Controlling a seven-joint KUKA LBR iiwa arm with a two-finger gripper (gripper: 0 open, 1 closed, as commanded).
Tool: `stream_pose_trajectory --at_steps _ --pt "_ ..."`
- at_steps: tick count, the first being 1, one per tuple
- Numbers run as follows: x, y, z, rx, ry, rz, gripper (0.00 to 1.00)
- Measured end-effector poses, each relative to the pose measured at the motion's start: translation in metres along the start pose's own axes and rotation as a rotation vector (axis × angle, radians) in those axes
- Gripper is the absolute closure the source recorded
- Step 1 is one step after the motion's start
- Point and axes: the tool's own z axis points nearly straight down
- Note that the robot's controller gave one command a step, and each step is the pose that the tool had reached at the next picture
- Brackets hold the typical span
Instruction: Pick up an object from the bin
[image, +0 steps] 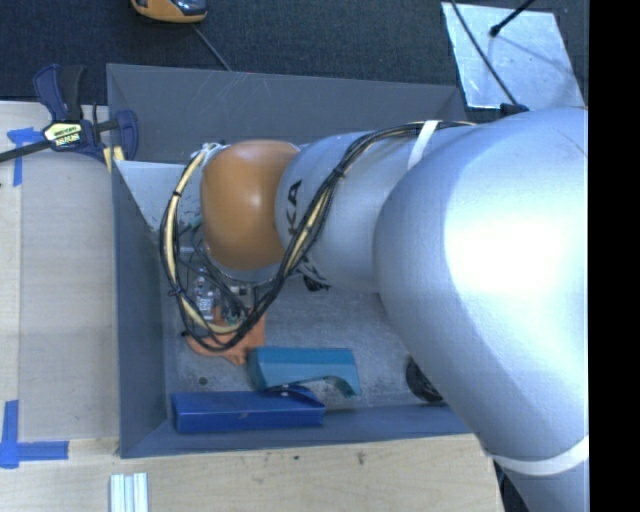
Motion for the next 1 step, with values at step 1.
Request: stream_pose_trajectory --at_steps 1 --pt "0.0089 -0.0012 -0.039 0.002 0.003 -0.004 1.0"
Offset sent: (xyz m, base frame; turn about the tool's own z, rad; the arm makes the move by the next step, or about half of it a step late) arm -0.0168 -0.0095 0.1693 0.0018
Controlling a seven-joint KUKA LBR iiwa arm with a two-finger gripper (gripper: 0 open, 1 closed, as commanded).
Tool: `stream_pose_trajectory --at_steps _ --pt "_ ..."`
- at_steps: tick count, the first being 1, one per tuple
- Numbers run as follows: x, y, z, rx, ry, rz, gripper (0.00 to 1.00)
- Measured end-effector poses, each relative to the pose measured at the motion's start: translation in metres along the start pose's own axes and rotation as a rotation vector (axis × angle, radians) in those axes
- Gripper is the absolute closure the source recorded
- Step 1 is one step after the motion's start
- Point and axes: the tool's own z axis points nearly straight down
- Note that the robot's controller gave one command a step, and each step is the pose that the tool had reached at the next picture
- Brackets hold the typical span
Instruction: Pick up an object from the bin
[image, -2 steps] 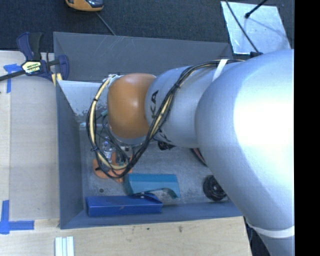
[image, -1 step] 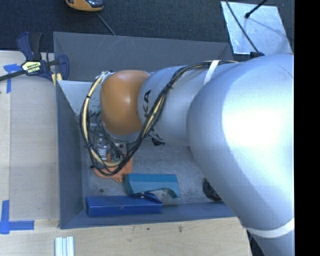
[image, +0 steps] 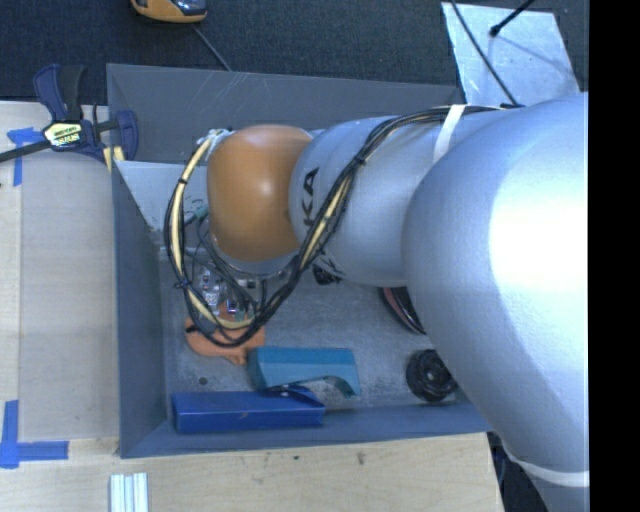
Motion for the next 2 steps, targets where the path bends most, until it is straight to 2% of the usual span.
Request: stream_pose_trajectory --at_steps 1,2 --pt "0.004 -0.004 -0.065 0.0 0.001 0.002 1.0" --pt "-0.002 -0.011 -0.098 -0.001 -0.002 -0.017 0.0"
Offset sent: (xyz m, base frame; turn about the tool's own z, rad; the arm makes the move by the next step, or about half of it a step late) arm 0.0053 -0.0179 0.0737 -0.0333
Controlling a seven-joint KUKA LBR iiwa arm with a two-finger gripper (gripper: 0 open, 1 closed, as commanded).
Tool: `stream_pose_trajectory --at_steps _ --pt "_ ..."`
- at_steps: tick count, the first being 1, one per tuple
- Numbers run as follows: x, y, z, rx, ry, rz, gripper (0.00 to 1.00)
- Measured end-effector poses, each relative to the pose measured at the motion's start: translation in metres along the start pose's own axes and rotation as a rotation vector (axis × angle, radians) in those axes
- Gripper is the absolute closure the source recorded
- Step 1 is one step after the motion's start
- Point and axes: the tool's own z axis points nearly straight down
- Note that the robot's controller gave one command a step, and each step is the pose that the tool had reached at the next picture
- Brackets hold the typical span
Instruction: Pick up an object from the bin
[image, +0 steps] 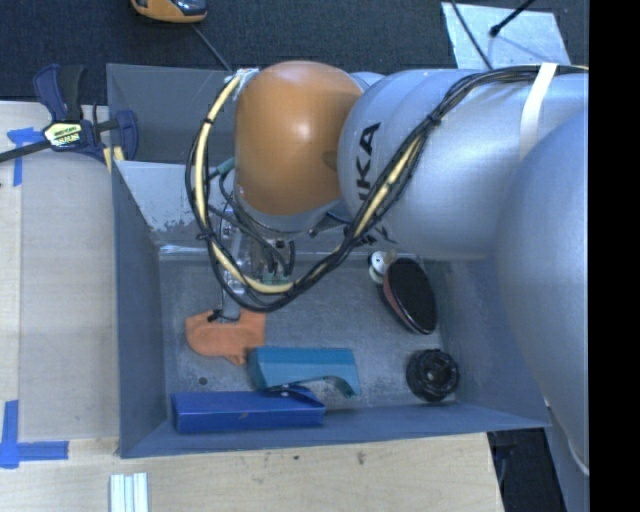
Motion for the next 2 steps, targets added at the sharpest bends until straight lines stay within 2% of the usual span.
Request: stream_pose_trajectory --at_steps 1,2 --pt "-0.002 -0.003 0.013 0.0 0.0 -0.009 0.0" --pt "0.009 -0.013 0.039 -0.003 -0.01 -0.06 0.0"
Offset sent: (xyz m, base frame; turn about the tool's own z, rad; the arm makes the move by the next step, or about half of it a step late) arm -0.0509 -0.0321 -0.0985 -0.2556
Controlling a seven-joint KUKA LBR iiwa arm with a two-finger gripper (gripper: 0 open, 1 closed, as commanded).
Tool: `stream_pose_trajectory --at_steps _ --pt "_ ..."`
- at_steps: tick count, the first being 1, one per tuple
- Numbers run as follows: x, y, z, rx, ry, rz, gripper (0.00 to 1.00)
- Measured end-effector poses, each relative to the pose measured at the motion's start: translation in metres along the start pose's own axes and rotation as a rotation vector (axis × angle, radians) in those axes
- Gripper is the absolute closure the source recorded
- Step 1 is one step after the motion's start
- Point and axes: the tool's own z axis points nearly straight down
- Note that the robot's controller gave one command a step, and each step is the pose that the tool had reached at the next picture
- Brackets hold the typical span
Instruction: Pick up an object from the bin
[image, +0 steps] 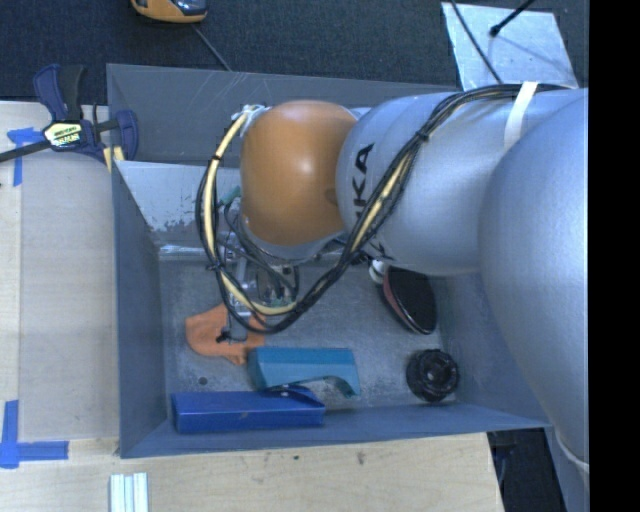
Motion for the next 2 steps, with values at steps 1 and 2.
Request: stream_pose_trajectory --at_steps 1,2 --pt "0.015 0.01 0.068 0.001 0.005 -0.271 0.0" --pt "0.011 0.003 0.094 0.001 0.01 -0.346 1.0"
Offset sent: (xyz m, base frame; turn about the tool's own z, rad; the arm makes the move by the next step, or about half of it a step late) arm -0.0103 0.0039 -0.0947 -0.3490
